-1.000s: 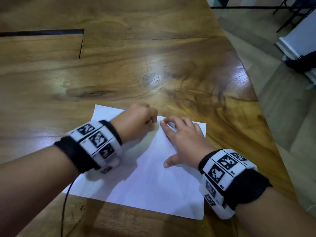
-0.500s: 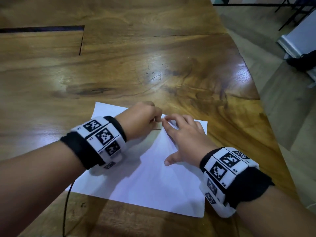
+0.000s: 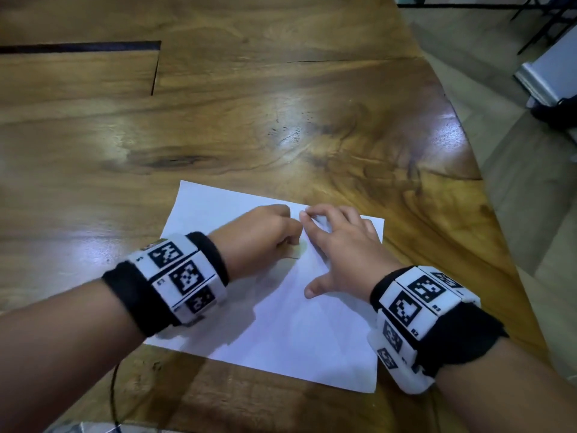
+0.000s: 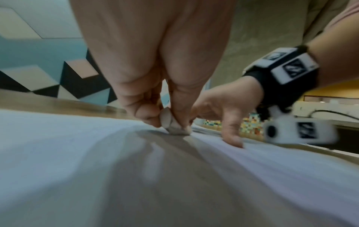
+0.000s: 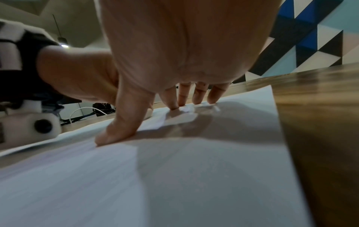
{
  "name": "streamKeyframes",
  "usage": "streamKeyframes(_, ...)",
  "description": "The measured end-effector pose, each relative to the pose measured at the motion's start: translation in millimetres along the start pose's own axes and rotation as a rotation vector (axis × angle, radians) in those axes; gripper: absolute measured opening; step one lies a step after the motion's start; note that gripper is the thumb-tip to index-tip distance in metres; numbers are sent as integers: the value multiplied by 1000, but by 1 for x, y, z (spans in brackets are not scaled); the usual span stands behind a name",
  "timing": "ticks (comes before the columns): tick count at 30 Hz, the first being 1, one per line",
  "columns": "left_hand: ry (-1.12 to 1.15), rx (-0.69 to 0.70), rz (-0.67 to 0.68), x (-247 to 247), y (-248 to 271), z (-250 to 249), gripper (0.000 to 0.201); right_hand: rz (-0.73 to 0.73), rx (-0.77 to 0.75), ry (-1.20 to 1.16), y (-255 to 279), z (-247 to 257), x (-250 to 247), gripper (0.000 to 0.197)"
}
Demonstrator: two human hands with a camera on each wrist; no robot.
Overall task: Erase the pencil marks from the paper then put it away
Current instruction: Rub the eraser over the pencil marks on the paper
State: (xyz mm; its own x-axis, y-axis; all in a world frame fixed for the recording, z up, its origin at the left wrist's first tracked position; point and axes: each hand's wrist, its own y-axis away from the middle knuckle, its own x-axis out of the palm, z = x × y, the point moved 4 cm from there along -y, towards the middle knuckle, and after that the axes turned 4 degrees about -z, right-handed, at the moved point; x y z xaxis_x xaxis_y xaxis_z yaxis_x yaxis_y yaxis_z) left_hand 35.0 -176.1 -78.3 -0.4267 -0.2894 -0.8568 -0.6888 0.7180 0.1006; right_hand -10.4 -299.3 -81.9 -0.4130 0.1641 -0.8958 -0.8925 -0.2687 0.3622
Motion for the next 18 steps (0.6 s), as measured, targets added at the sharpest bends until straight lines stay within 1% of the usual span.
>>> streamKeyframes(2,1,91,15,4,17,-6,14,3,0,0,0,0,1,112)
streamKeyframes(4,15,152,102,10,49,-14,16,0,-1,-6,0,-1,1,112)
streamKeyframes(6,14,148,186,18,75,-18,10,-5,-2,-8,-1,-1,2,112)
streamKeyframes(8,51,100,224,18,80,-15,7,-8,-5,-8,-1,-1,2,112)
streamKeyframes(10,76,82,204,13,62,-13,14,-6,-8,-7,0,-1,2,112)
streamKeyframes(11,77,85,157,10,48,-12,18,-8,-8,-4,0,-1,2,112)
streamKeyframes(13,66,41,49,2,18,-10,15,-6,-5,-1,0,0,1,112)
streamKeyframes(14,47,17,27,1,8,-8,12,-6,-3,-2,0,0,1,112)
streamKeyframes(16,35,35,18,5,5,-8,10,-2,-4,-2,0,0,0,112)
streamKeyframes(18,52,109,48,9,27,-11,15,0,-3,-8,0,-1,0,112)
